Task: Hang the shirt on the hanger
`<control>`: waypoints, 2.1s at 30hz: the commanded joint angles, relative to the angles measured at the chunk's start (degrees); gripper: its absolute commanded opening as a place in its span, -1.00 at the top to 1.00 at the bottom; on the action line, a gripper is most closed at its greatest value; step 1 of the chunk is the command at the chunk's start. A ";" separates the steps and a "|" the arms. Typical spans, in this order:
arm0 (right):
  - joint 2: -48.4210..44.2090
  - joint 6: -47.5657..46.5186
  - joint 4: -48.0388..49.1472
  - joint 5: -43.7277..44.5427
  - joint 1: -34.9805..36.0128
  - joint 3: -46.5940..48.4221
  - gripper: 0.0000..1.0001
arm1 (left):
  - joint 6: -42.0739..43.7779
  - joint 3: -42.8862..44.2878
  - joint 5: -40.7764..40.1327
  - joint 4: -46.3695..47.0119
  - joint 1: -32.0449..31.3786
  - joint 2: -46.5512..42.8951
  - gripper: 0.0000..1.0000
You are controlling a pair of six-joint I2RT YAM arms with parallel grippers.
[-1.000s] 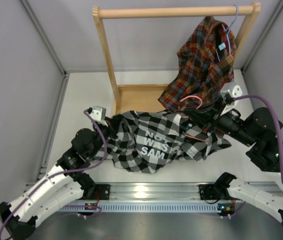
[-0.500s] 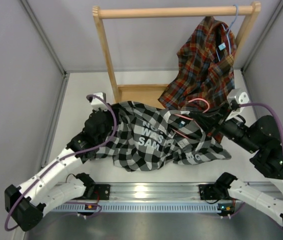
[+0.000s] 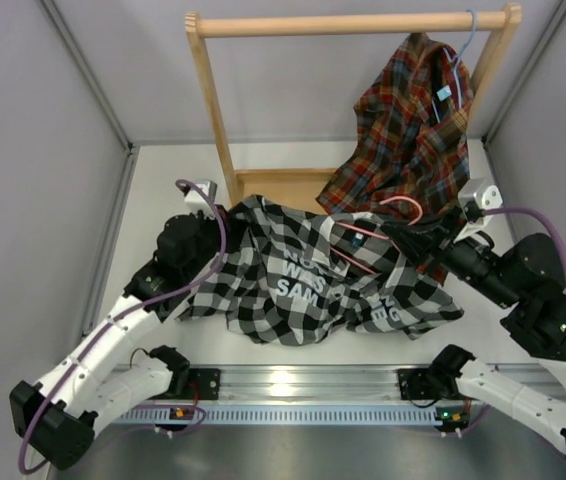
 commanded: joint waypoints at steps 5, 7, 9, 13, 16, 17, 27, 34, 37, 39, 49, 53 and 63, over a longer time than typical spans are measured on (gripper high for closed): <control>2.70 0.34 5.52 -1.56 -0.49 1.32 1.00 | 9.65 7.53 17.66 2.01 0.18 -4.75 -0.09; 2.79 0.25 5.52 -1.30 -0.49 1.32 1.00 | 11.58 9.47 19.68 0.51 0.09 -5.54 -0.28; 2.53 0.25 5.52 -1.04 -0.49 1.32 1.00 | 14.22 10.70 23.71 -0.37 0.09 -5.55 -0.39; 2.18 0.25 5.43 -1.21 -0.40 1.23 1.00 | 17.99 15.53 33.88 -0.99 0.00 -1.70 -0.52; 1.91 0.33 5.08 -2.35 -0.49 0.79 1.00 | 20.89 21.41 45.38 -0.91 -0.08 5.05 -0.56; 1.74 0.33 4.90 -2.79 -0.49 0.62 1.00 | 21.52 24.99 49.01 -0.90 -0.17 7.18 -0.53; 1.03 -0.28 1.48 -7.27 -0.49 1.40 1.00 | 19.51 41.11 91.49 -1.34 -0.70 24.51 -0.13; 2.44 -0.63 -0.10 -8.15 -0.49 3.69 1.00 | 18.72 39.36 93.87 -1.17 -1.93 27.41 -0.12; 3.05 -0.28 -0.28 -9.29 -0.49 4.22 1.00 | 18.10 38.31 90.81 -1.17 -2.11 28.64 -0.13; 3.14 -0.19 -0.19 -10.17 -0.49 4.48 1.00 | 19.40 37.25 84.77 -1.17 -2.19 28.38 -0.19; 3.76 -0.28 -0.55 -13.43 -0.49 5.36 1.00 | 41.38 42.34 57.93 -22.68 -13.69 28.02 -0.12; 4.63 -0.28 -0.46 -13.60 -0.49 5.45 1.00 | 42.53 42.96 59.32 -22.88 -14.50 29.43 0.21; 4.02 -0.28 -0.63 -12.55 -0.49 4.57 1.00 | 43.58 43.31 62.22 -23.40 -14.41 30.49 0.88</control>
